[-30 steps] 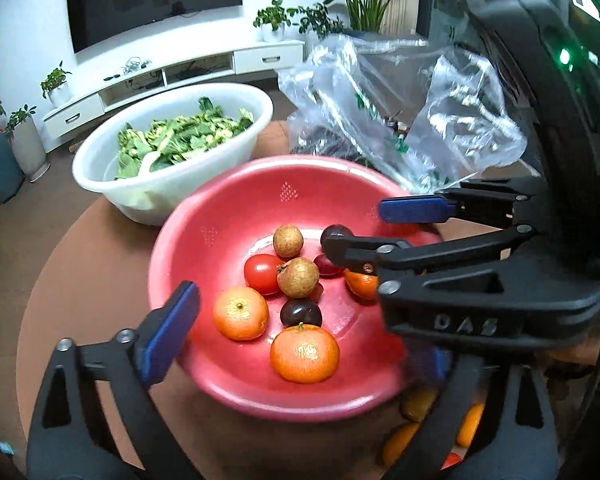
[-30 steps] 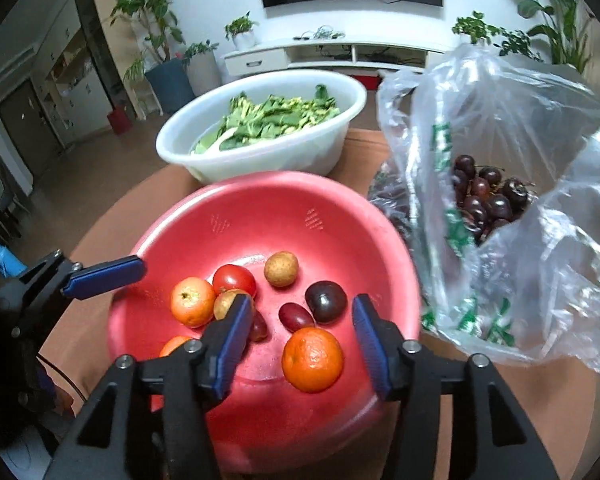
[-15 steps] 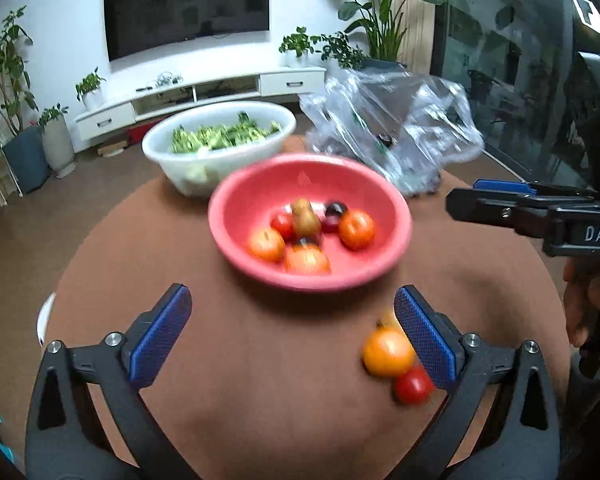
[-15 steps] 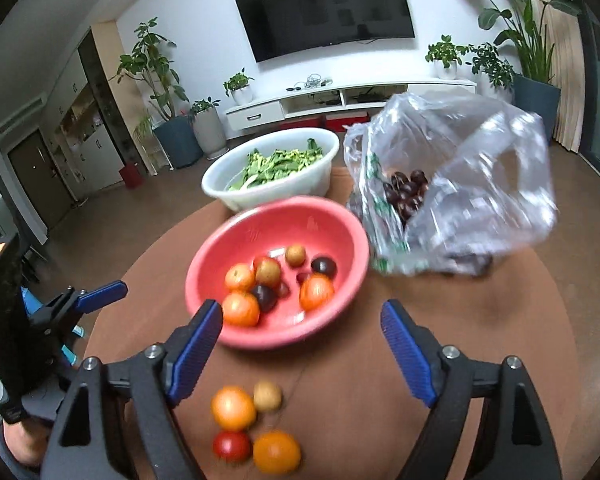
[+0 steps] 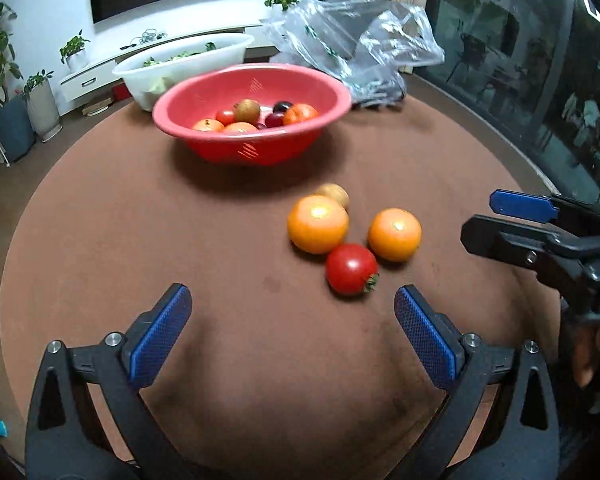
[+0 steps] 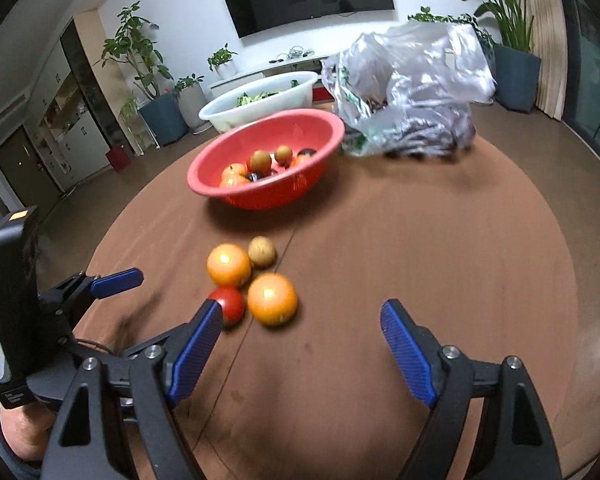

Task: Organize fruits
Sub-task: 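Move both open tools back toward the remaining fruit, then lower the left tool onto a red tomato and close it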

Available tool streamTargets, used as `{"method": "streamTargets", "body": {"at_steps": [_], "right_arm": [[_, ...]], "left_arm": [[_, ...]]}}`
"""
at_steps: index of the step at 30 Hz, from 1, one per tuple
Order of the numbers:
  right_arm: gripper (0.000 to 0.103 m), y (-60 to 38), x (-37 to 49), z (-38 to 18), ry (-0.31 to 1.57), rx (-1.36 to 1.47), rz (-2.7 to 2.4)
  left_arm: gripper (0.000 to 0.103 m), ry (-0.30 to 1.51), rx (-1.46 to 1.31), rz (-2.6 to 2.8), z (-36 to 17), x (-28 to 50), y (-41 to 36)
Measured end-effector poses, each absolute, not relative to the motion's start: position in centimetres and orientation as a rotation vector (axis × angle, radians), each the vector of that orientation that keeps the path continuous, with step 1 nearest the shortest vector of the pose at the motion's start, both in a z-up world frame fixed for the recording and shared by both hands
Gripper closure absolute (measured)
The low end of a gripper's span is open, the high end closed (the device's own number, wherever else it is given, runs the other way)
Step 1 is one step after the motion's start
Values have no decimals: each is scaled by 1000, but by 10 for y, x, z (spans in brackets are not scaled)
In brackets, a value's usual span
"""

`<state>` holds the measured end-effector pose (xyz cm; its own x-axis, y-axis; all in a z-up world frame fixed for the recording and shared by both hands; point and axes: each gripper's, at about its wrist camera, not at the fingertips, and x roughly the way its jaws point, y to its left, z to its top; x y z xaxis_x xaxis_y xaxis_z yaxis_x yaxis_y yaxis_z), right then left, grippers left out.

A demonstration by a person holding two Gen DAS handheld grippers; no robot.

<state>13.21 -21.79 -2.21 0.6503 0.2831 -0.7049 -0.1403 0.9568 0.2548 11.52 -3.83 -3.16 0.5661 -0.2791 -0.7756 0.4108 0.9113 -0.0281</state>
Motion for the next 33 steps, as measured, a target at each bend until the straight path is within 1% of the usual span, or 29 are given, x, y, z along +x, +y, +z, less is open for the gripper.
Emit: {"method": "streamTargets", "body": {"at_steps": [6,19,20,21,22,24,26,31,33], "right_arm": [[19,-221,128,-38,871,203,220],[19,-227,128,-42,876,192,180],[19,-227,128,-42,877,193,179],[19,-227,128,-42,877,192,178],[19,-227,128,-41,876,191,177],[19,-226,128,-42,878,188,178],[19,-226,128,-43,880,185,177],[19,-226,128,-42,878,182,174],[19,-226,128,-43,880,183,173]], "left_arm": [[0,888,197,-389,-36,120,-51],[1,920,216,-363,-43,143,-65],[6,920,215,-368,-44,144,-65],[14,921,213,-371,-44,145,-65],[18,925,211,-376,-45,145,-65],[31,931,193,-398,-45,145,-64],[36,932,195,-416,-45,144,-66],[37,942,228,-421,-50,145,-74],[44,946,220,-433,-52,145,-74]]}}
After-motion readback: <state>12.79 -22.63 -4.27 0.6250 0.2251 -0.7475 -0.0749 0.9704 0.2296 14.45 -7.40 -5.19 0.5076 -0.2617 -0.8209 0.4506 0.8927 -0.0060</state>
